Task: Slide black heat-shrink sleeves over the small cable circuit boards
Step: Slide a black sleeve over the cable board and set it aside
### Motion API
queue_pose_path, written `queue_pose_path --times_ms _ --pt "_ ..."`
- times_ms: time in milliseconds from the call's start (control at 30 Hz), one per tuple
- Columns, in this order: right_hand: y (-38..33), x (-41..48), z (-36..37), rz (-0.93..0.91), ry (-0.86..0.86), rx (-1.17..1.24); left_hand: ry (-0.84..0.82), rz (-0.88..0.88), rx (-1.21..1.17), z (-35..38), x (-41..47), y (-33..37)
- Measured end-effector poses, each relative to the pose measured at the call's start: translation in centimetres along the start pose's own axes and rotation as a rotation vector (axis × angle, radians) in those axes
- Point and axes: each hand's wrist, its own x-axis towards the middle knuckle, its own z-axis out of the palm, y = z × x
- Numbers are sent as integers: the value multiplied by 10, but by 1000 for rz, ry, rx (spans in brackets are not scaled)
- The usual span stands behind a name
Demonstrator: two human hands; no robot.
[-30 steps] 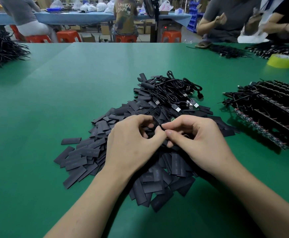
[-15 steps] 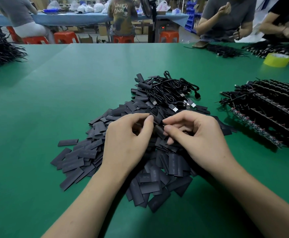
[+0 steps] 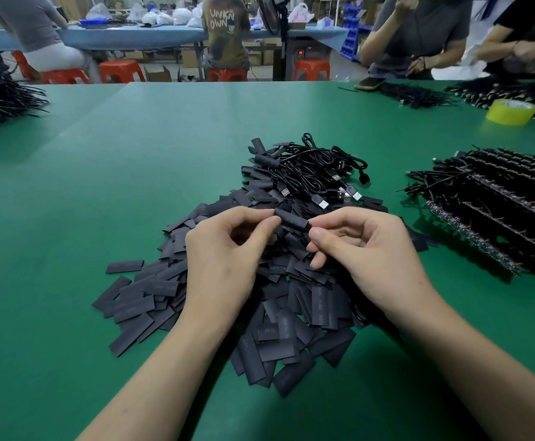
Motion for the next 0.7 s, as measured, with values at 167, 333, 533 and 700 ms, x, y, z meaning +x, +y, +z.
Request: queue_pose_path --times_ms 167,333,533,700 --pt "0 0 0 5 10 22 -46 -61 -141 -1 1 -2" --pt "3 1 -3 17 7 14 -75 -88 -270 -1 2 0" --pt "-9 5 -14 49 51 111 -123 -16 -124 2 -2 3" --pt "-42 28 -39 67 164 110 -103 64 -6 2 -5 3"
